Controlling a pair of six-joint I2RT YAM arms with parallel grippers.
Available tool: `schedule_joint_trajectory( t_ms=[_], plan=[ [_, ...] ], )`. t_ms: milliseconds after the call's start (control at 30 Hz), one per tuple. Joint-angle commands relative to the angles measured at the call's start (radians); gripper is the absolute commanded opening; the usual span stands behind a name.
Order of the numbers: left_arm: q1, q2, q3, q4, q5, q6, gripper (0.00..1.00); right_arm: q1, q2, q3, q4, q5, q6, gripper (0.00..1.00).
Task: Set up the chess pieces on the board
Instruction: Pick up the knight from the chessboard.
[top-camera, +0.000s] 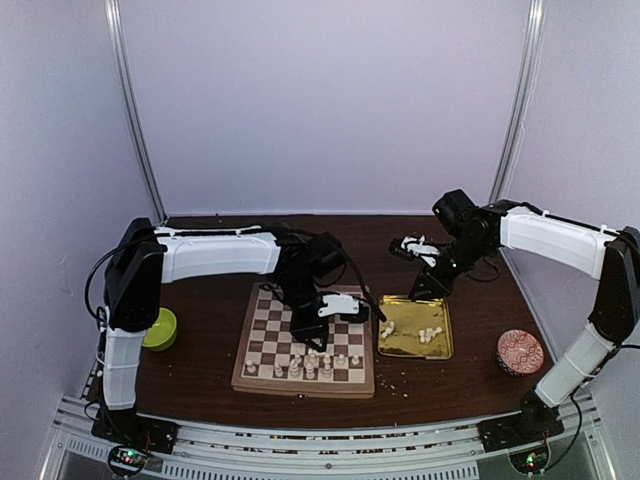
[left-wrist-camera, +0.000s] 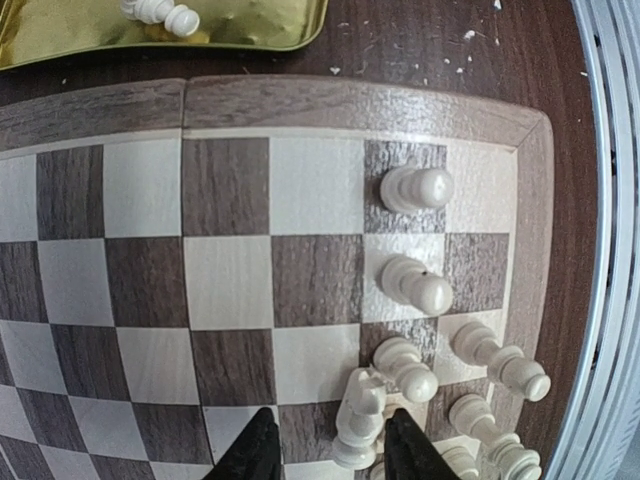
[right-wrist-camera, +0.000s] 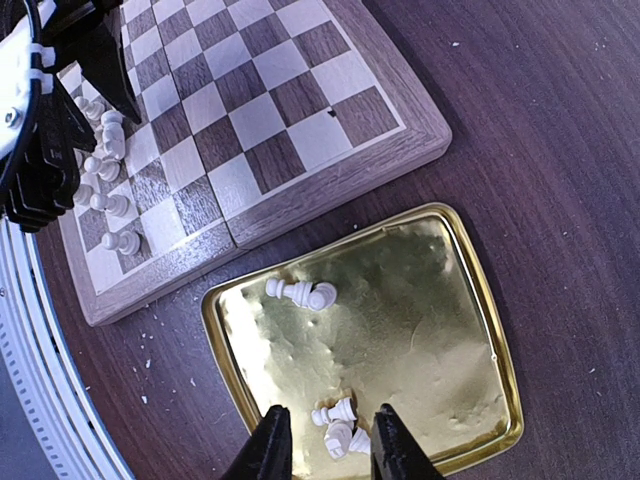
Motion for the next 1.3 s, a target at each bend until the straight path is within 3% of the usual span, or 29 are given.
schedule_joint_trajectory(
  t_ms=[0, 433, 967, 1267],
  plan=[
    [-0.009, 0.022, -0.006, -0.011, -0.017, 0.022, 0.37, -0.004, 0.005, 0.024, -0.015, -0.007, -0.006, 0.27],
    [-0.014, 0.044, 0.002, -0.014, -0.058, 0.033, 0.36, -0.004, 0.007, 0.025, -0.018, -0.006, -0.007, 0.27],
    [0.0, 0.046, 0.01, 0.01, -0.223, 0.017, 0.28, -0.004, 0.008, 0.024, -0.02, -0.005, -0.009, 0.27],
    [0.01, 0.016, -0.027, 0.011, -0.203, 0.025, 0.33, -0.005, 0.005, 0.026, -0.021, -0.006, -0.01, 0.27]
  ],
)
